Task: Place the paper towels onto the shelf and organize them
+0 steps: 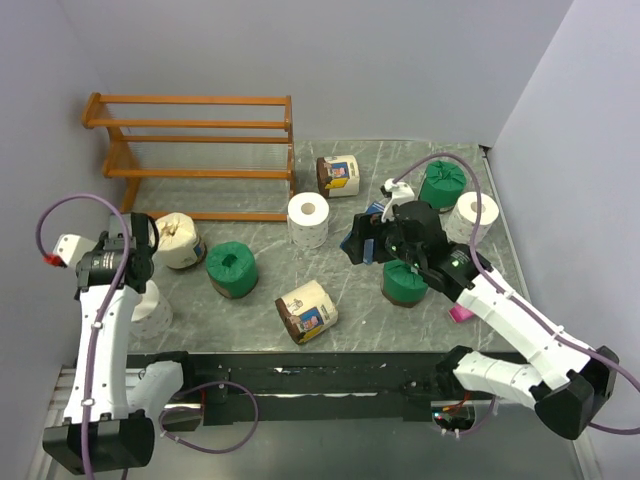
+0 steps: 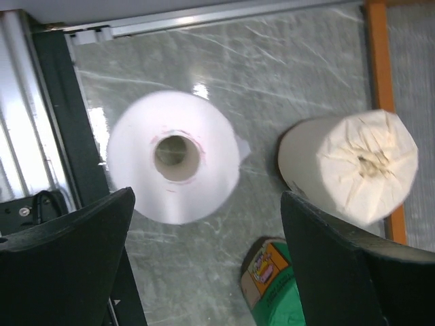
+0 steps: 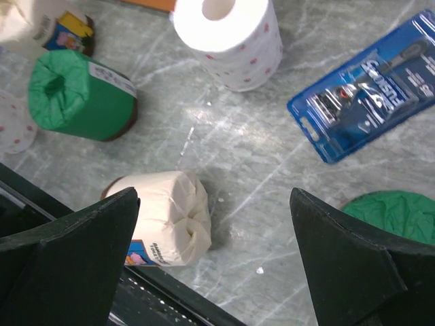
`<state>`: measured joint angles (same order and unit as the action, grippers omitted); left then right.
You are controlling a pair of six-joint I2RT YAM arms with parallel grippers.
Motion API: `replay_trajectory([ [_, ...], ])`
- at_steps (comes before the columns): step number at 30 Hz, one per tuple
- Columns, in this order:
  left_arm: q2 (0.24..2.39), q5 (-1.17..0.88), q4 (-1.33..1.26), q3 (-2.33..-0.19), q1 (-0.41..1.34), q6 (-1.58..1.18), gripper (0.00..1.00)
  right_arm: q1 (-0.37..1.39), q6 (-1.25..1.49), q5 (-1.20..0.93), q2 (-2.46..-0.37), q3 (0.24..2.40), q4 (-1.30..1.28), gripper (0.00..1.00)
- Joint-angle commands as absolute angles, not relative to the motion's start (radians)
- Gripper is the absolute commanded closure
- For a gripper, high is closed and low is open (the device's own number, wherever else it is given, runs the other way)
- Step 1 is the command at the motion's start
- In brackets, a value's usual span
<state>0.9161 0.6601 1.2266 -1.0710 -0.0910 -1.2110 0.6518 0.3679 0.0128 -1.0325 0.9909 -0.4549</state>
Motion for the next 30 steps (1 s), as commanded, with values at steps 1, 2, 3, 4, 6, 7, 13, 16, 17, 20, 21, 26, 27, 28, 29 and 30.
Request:
replay_trajectory([
  [1, 0.896, 0.709, 1.288, -1.085, -0.138, -1.267, 0.00, 0.649, 0.344, 0.044, -1.063, 1.043, -0.477, 0.00],
  [2, 0.890, 0.713, 1.290, -1.065, -0.140, -1.270, 0.01, 0.647, 0.342, 0.044, -1.069, 1.043, -0.477, 0.00],
  [3, 0.875, 0.718, 1.286, -1.052, -0.143, -1.272, 0.01, 0.649, 0.341, 0.048, -1.075, 1.046, -0.486, 0.01],
  [4, 0.867, 0.716, 1.282, -1.039, -0.149, -1.263, 0.01, 0.649, 0.342, 0.052, -1.094, 1.051, -0.494, 0.00],
  [6, 0.848, 0.704, 1.278, -1.002, -0.158, -1.264, 0.01, 0.649, 0.342, 0.057, -1.111, 1.074, -0.521, 0.01],
  [7, 0.844, 0.681, 1.263, -0.990, -0.166, -1.258, 0.03, 0.649, 0.345, 0.057, -1.126, 1.081, -0.528, 0.01],
  [13, 0.859, 0.653, 1.275, -0.953, -0.196, -1.311, 0.03, 0.649, 0.364, 0.006, -1.158, 1.101, -0.546, 0.01],
  [16, 0.874, 0.657, 1.304, -0.957, -0.219, -1.347, 0.03, 0.647, 0.361, -0.017, -1.160, 1.094, -0.543, 0.01],
  [17, 0.883, 0.637, 1.305, -0.957, -0.228, -1.344, 0.04, 0.647, 0.360, -0.014, -1.164, 1.101, -0.554, 0.01],
  [20, 0.936, 0.630, 1.313, -0.945, -0.265, -1.344, 0.03, 0.649, 0.354, -0.003, -1.178, 1.126, -0.577, 0.01],
  [21, 0.962, 0.624, 1.316, -0.943, -0.278, -1.341, 0.04, 0.647, 0.354, -0.003, -1.183, 1.134, -0.581, 0.01],
  [26, 0.989, 0.566, 1.284, -0.942, -0.351, -1.310, 0.02, 0.649, 0.362, -0.011, -1.180, 1.128, -0.575, 0.01],
  [27, 0.988, 0.551, 1.267, -0.936, -0.357, -1.301, 0.02, 0.647, 0.362, -0.014, -1.178, 1.124, -0.572, 0.01],
  [28, 0.988, 0.536, 1.247, -0.931, -0.370, -1.289, 0.02, 0.647, 0.364, -0.014, -1.178, 1.123, -0.574, 0.01],
  [29, 0.989, 0.528, 1.243, -0.922, -0.373, -1.287, 0.02, 0.649, 0.364, -0.014, -1.180, 1.126, -0.577, 0.01],
  [30, 0.992, 0.519, 1.233, -0.917, -0.377, -1.282, 0.02, 0.649, 0.362, -0.012, -1.178, 1.127, -0.587, 0.01],
])
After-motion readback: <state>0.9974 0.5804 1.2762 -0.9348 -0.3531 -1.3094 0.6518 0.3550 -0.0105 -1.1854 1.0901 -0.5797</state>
